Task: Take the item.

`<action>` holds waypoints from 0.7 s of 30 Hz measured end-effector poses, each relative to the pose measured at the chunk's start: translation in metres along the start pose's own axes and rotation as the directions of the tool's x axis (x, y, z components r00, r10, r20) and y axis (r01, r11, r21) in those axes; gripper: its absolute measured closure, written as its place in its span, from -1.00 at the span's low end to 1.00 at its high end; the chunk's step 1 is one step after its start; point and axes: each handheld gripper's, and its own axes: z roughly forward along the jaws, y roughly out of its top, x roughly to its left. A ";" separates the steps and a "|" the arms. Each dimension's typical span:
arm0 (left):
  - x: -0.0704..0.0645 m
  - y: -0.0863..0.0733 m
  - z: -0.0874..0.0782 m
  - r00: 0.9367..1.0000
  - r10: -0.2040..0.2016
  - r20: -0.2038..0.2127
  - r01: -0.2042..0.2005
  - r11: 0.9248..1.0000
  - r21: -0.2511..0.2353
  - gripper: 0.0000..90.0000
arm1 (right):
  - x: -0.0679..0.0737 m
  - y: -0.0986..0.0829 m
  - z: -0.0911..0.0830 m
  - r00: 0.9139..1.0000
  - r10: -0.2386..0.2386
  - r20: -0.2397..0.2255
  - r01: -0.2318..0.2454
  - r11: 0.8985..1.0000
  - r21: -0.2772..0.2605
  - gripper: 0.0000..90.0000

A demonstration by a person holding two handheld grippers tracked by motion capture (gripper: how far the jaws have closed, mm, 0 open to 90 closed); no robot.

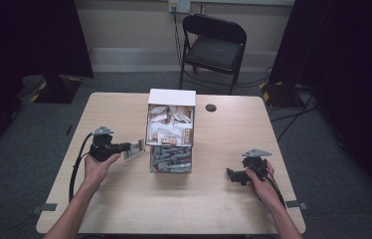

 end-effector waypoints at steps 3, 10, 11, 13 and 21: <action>0.003 -0.001 0.001 1.000 -0.006 -0.011 0.006 1.000 0.000 1.00 | 0.000 0.000 0.000 1.000 0.001 0.000 -0.001 1.000 0.000 -1.00; 0.010 -0.001 0.004 0.999 -0.003 -0.043 0.003 1.000 0.000 0.99 | 0.000 0.000 0.000 1.000 0.000 0.000 0.000 1.000 0.000 -1.00; 0.010 0.000 0.005 0.998 0.015 -0.057 -0.014 1.000 0.006 0.97 | 0.000 0.000 0.000 1.000 0.000 0.000 0.000 1.000 0.000 -1.00; 0.009 0.000 0.008 0.998 0.015 -0.054 -0.014 1.000 0.004 0.96 | 0.000 0.000 0.000 1.000 0.000 0.000 0.000 1.000 0.000 -1.00; 0.012 -0.001 0.015 0.999 -0.009 -0.050 0.010 1.000 0.004 0.91 | 0.000 0.000 0.000 1.000 0.000 0.000 0.000 1.000 0.000 -1.00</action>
